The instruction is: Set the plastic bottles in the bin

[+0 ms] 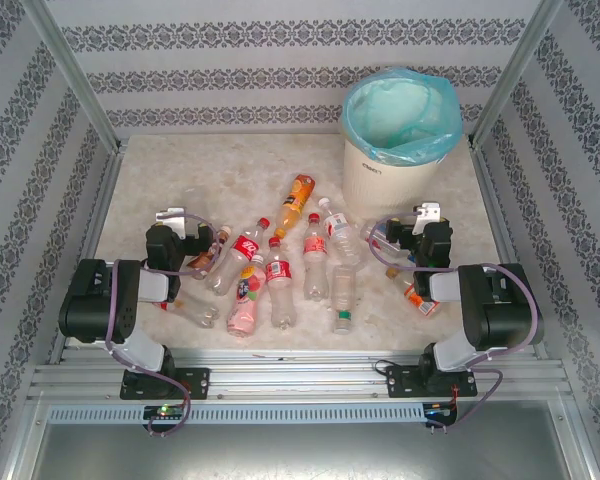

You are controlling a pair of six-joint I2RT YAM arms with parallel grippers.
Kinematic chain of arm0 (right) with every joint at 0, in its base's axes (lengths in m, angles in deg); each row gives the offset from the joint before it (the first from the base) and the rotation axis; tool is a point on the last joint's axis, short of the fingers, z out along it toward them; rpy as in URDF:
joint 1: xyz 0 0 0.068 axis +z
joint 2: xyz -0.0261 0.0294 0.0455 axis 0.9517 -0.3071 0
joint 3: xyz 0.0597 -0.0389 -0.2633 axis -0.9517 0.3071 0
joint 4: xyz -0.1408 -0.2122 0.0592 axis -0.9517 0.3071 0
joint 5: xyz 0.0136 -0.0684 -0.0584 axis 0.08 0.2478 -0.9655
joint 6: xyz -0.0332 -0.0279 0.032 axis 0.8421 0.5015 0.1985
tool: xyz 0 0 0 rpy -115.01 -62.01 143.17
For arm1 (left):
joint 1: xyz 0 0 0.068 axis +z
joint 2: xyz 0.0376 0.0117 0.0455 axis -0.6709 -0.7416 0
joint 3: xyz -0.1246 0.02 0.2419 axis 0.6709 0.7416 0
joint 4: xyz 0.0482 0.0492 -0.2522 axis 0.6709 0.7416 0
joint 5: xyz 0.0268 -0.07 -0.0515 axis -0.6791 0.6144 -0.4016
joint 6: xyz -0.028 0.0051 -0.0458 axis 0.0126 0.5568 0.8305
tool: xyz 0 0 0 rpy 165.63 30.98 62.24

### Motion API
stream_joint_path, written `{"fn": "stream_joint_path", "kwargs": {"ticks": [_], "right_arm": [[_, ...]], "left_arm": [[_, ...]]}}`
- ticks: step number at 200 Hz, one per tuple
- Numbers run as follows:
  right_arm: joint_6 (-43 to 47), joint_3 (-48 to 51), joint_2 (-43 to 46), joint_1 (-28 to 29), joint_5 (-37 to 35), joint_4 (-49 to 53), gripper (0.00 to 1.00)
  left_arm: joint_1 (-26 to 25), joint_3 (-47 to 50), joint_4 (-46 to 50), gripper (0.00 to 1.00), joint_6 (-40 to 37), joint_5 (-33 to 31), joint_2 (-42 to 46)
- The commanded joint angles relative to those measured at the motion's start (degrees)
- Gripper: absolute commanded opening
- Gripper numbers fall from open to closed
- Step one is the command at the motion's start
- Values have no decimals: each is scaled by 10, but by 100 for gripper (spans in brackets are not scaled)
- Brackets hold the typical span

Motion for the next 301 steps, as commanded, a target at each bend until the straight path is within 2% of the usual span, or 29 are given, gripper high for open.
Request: {"fn": "stream_joint_path", "kwargs": {"ticks": [1,172,187,229,286,301], "right_arm": [[1,-9,5,5,11,-7,98],[0,-10,6,5,11,-6,98],[-10,-10,6,-5,29,-5,98],[-12,4,30,-6,20,-13,98],[-3,6,186,11,-7,104,96],[-3,-19,224,25,-9,185,94]], "left_arm": [[-4,-1,-12,100,-8,-3,7],[-4,-2,-8,100,-1,-23,7],[-4,-2,-8,100,-2,-22,7],[-4,42,-86,99,-5,-16,21],[-4,-8,114,98,11,-62,153],[-4,-19,122,97,12,-70,178]]}}
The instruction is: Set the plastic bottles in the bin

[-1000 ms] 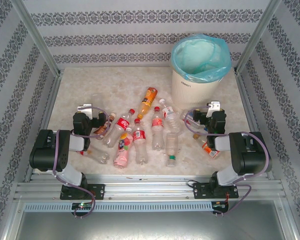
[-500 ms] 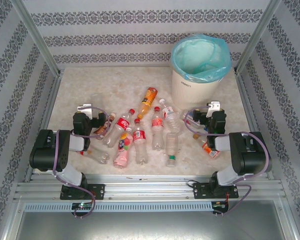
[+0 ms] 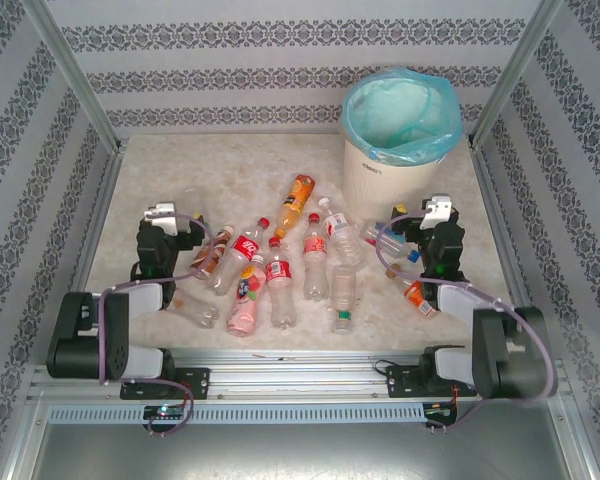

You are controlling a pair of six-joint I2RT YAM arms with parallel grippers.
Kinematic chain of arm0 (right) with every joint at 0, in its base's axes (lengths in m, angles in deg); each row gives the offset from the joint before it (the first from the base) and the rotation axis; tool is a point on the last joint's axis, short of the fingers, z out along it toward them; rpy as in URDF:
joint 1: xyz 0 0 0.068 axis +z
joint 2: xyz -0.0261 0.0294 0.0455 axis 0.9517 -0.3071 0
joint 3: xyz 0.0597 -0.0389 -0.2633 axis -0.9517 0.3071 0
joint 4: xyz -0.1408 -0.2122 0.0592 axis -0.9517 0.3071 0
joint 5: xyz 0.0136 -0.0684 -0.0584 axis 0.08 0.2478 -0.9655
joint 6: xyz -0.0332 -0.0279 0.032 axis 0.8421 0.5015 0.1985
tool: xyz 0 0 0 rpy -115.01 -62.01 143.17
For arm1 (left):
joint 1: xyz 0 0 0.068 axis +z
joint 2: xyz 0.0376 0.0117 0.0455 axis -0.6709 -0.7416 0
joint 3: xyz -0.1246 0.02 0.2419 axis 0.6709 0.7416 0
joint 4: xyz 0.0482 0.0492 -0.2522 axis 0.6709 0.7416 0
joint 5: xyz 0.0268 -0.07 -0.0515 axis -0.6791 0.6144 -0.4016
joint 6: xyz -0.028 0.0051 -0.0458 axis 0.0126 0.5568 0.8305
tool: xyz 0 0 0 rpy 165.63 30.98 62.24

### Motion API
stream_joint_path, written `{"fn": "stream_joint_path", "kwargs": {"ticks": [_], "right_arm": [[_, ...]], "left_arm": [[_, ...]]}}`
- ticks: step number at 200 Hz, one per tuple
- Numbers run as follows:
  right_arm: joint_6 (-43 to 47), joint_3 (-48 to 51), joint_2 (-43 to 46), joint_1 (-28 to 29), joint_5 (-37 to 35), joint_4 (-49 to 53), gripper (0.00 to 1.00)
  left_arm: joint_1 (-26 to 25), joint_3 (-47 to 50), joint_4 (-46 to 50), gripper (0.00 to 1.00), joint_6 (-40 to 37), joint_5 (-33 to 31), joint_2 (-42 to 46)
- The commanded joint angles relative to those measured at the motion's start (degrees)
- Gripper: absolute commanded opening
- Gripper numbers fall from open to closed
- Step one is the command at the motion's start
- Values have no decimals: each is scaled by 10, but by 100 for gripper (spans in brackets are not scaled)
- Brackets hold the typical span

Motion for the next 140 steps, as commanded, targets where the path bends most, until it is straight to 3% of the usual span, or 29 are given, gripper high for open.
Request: {"fn": "stream_joint_path", "kwargs": {"ticks": [1,16,46,66,92,103,140], "right_arm": [[-2,-26,51,19,-15,116,94],[-10,-60,82,38,-18,207,92],[-43,-123,148,84,-9,379,89],[-78,-145,194,122,8,466,85],[-146,-179,216,187,39,534,79],[-174,-205,207,224,53,564,78],[-248,-283,171,309,59,685,77]], "left_arm": [[-4,-30,67,97,10,-29,38],[-4,-60,121,95,28,-36,75],[-14,-177,332,88,85,-23,137],[-62,-259,465,86,102,-20,143],[-189,-395,634,86,78,-46,75],[-231,-450,695,86,79,-28,29],[-276,-546,785,86,125,40,-96]]}}
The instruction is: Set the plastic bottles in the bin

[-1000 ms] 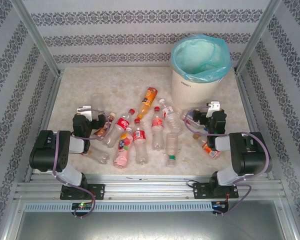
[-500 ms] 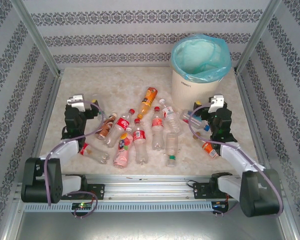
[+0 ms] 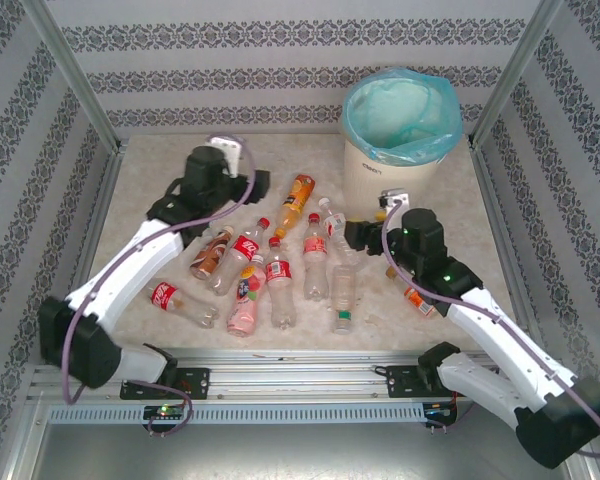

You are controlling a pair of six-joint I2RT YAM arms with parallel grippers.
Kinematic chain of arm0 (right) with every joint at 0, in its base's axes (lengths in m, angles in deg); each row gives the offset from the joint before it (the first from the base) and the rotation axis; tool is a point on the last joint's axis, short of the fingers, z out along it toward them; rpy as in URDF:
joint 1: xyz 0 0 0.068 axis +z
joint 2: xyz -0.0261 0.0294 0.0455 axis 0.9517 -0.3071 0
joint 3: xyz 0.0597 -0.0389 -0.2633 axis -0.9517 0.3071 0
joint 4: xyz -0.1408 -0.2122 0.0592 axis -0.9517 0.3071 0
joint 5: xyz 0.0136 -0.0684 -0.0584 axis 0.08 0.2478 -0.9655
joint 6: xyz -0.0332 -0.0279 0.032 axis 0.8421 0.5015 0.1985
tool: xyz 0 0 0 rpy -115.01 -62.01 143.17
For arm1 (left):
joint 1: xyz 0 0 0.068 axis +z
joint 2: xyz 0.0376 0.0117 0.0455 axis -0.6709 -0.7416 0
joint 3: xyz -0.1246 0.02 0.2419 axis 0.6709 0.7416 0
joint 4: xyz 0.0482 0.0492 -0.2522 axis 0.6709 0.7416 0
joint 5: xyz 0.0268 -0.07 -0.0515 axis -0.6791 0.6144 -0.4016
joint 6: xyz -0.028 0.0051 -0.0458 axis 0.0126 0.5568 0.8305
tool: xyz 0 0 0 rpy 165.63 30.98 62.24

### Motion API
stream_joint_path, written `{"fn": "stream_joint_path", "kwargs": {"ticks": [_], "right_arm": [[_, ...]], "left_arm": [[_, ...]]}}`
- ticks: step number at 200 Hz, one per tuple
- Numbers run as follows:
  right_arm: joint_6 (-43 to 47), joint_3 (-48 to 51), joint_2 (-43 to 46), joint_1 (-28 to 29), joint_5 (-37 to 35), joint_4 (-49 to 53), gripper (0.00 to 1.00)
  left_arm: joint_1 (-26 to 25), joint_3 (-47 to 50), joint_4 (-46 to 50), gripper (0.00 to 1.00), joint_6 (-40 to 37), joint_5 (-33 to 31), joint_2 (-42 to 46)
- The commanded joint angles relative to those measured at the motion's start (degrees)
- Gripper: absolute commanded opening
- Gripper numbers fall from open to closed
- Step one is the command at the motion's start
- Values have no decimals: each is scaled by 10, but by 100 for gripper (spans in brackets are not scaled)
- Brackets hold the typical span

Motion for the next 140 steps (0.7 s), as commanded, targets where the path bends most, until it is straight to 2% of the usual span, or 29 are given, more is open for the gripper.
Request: {"fn": "stream_joint_path", "kwargs": {"ticks": [1,43,96,140], "right_arm": [[-76,-51,-13,34,12,126,77],[-97,-87,-3,37,-2,183,75],[-68,-125,-19,34,-16,211,77],[-65,-141,-66,26,-11,194,78]], "left_arm": [[-9,-31,151,86,38,43,-63],[-11,-118,191,84,36,105,-214],[-13,-253,238,83,2,123,-367],[-18,-387,317,82,-56,68,-465]]}}
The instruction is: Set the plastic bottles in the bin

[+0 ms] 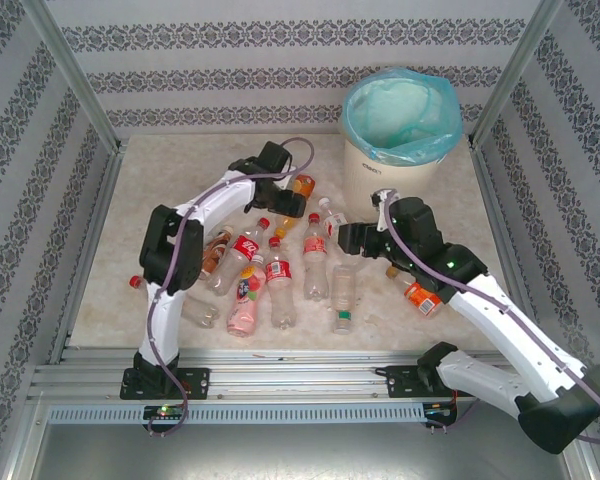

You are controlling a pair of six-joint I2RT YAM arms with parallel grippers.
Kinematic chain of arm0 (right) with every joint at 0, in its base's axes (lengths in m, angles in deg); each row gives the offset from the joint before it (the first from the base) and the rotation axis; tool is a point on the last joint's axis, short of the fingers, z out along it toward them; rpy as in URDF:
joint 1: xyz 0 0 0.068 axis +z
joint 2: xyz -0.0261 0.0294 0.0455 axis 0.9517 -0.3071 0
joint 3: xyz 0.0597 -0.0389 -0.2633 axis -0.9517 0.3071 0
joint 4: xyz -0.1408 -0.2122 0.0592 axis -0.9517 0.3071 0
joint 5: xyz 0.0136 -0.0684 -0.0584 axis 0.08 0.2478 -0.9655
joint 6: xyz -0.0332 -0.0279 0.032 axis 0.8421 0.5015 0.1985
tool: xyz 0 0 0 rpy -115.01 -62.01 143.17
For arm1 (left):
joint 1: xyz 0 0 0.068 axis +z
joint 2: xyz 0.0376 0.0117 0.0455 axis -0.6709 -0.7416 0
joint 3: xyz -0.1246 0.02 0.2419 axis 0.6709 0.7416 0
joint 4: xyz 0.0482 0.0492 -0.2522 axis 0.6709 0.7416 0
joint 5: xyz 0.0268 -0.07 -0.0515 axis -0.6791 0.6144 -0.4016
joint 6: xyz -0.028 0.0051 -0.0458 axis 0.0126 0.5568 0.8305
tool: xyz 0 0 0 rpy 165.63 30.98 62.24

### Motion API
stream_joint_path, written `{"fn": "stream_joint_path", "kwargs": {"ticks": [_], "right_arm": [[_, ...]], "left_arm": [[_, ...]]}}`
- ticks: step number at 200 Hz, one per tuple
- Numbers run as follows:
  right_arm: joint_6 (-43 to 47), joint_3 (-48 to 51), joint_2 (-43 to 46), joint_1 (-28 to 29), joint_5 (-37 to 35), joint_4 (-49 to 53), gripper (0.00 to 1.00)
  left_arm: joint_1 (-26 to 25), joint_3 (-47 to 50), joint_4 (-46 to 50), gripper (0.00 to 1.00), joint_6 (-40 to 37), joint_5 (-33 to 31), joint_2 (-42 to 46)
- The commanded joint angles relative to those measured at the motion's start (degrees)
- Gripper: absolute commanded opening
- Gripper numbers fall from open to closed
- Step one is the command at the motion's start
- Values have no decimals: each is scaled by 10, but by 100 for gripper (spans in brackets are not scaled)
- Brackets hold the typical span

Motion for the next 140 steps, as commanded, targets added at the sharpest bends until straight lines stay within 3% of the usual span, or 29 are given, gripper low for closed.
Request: {"fn": "stream_joint_path", "kwargs": {"ticks": [1,98,140], "right_arm": [[11,-24,-24,-7,-7,1,78],[20,-51,-47,-7,-10,-2,80],[26,-59,-44,-7,-18,-2,80]], "left_arm": [[-7,-60,72,82,-44,-32,-34],[-8,-133,77,75,-40,6,-126],[-9,-166,102,60,-55,-9,-138]]}}
